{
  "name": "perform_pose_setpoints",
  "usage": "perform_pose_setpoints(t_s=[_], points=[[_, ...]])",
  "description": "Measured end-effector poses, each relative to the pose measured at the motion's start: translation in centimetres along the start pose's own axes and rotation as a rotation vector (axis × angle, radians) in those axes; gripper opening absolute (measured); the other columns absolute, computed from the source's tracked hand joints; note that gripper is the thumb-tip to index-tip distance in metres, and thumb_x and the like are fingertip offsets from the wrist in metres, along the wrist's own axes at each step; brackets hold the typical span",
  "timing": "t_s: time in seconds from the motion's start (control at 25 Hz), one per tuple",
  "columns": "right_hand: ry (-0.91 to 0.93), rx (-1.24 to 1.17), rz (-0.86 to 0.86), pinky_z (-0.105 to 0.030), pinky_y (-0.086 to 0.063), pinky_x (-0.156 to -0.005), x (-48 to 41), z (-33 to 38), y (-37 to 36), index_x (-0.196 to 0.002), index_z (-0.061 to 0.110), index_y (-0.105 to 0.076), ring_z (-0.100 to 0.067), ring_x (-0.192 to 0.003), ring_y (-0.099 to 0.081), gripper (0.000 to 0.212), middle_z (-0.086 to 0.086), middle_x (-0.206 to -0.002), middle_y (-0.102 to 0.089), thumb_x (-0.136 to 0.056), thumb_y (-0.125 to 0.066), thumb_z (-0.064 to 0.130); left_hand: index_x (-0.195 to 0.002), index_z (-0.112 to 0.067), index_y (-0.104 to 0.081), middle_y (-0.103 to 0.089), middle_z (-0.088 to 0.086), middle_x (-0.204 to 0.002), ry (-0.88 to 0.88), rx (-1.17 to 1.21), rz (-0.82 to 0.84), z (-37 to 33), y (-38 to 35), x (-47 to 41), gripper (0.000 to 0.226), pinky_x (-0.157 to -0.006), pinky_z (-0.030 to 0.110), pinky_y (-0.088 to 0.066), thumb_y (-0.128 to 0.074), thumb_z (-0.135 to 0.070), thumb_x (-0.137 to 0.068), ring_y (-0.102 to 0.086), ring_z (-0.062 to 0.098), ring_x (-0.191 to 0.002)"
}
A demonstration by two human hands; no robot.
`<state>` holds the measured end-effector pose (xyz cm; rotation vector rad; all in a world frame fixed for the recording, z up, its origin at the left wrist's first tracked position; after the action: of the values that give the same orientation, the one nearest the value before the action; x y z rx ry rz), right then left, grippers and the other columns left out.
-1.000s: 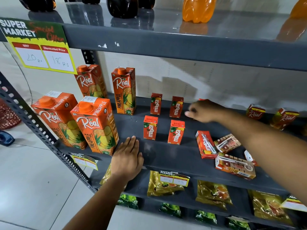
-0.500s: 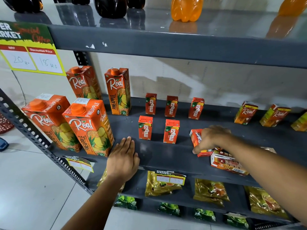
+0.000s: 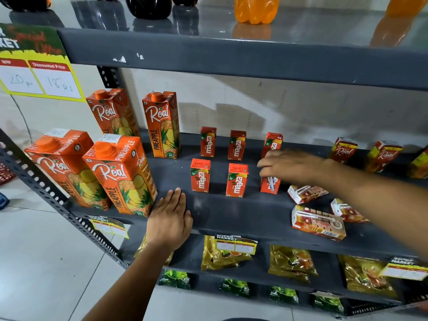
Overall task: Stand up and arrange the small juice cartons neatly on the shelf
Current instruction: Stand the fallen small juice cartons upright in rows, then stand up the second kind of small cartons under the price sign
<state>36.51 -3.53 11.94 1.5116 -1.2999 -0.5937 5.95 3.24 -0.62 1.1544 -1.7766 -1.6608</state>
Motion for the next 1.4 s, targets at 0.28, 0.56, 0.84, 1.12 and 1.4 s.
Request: perform_pose_setpoints(t_s=[0.28,0.56,0.84,1.12,1.4], points=[[0.022,-0.068,-0.017,-0.04,-0.044,-0.1,0.9,-1.5,-0.5,-0.131,0.025,-0.051,-0.025,-0.128,-0.047,0.043,-0.003,-0.14,-0.05,-0.09,-0.056,0.013,-0.125,0.001,-0.058,-0.056,0.02,-0.134,-0.003,0.015,-0.003,0.0,0.1,0.0,0.056,-0.102,0.049,-0.043,-0.035,-0.033,-0.087,-0.053,0.035,-0.123],[-0.244,-0.26,0.051,-0.04,-0.041,-0.103,1.0,-3.3,-0.9,-0.145,0.03,-0.028,-0.025,-0.133,-0.042,0.078,-0.002,-0.149,-0.041,-0.082,-0.055,0.065,-0.125,0.002,-0.058,-0.056,0.02,-0.134,-0.01,0.017,-0.001,-0.1,0.3,0.1,0.057,-0.102,0.05,-0.043,-0.034,-0.033,-0.087,-0.053,0.035,-0.123],[-0.371,-0.259,0.017,-0.027,-0.038,-0.053,0.5,-2.4,-0.4,-0.095,0.02,-0.059,-0.01,-0.065,-0.053,0.054,0.001,-0.082,-0.063,-0.082,-0.048,0.072,-0.123,0.002,-0.058,-0.056,0.021,-0.133,-0.019,0.034,-0.032,0.1,-0.1,0.3,0.056,-0.101,0.05,-0.045,-0.035,-0.032,-0.087,-0.054,0.036,-0.123],[-0.519,-0.204,-0.095,-0.034,-0.045,-0.063,4.0,-2.4,0.4,-0.125,0.027,-0.044,-0.022,-0.083,-0.058,0.09,-0.005,-0.107,-0.066,-0.07,-0.014,0.092,-0.125,0.005,-0.056,-0.054,0.023,-0.135,-0.045,0.108,-0.059,-0.8,-0.4,0.5,0.06,-0.102,0.051,-0.041,-0.031,-0.035,-0.089,-0.05,0.039,-0.126],[-0.698,-0.464,-0.155,-0.033,-0.047,-0.066,9.5,-2.4,-0.9,-0.136,0.03,-0.043,-0.02,-0.098,-0.061,0.064,0.0,-0.116,-0.066,-0.085,-0.047,0.067,-0.13,0.001,-0.053,-0.05,0.018,-0.139,-0.362,0.228,-0.024,-9.9,0.2,3.3,0.055,-0.108,0.052,-0.035,-0.035,-0.034,-0.091,-0.042,0.035,-0.132]])
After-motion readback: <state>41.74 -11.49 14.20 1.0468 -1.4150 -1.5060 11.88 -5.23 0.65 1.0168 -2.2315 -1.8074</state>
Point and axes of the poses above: each hand's wrist, its own x-axis away from the middle knuckle, its own y-axis out of the back of the hand, z = x × y, the point moved 3 cm from there along -x, towards the middle knuckle
